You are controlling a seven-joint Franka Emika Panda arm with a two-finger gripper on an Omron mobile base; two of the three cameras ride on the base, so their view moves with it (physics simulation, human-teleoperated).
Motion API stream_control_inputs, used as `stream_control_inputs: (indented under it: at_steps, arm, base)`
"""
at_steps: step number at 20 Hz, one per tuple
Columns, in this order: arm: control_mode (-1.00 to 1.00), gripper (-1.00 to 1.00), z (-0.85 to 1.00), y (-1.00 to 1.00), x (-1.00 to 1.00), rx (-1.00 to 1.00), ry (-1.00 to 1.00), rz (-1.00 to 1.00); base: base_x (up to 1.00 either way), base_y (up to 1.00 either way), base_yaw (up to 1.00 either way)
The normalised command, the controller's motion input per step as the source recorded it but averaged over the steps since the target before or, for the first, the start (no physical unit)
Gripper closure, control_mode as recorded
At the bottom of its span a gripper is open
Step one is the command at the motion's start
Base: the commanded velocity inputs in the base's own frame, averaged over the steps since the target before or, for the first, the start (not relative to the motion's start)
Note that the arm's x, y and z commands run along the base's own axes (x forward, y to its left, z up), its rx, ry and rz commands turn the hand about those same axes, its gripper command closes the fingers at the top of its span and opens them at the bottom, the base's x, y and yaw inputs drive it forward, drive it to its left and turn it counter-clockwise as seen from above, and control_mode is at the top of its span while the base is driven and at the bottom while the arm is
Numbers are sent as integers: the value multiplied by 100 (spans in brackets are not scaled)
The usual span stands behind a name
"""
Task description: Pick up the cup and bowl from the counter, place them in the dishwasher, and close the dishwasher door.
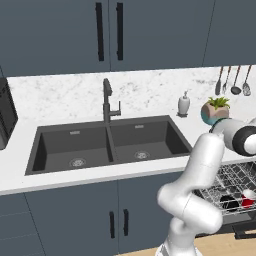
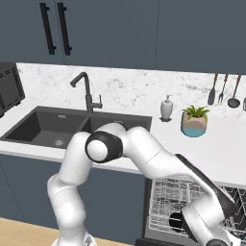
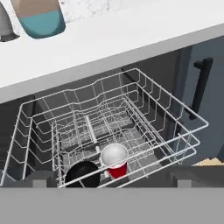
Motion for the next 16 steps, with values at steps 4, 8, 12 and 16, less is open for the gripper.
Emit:
stream_control_inputs:
  at_steps: [4, 8, 12, 16]
  arm:
    - [-100, -100, 16, -4, -100, 3, -40, -3]
    - [-100, -100, 2, -18, -100, 11, -30, -6]
    - [-100, -100, -5, -11, -82, 7, -12, -6]
    - [-100, -100, -6, 0, -36, 3, 0, -1]
  base:
    - [0, 0, 0]
    - [0, 0, 0]
    - [0, 0, 0]
    - [0, 0, 0]
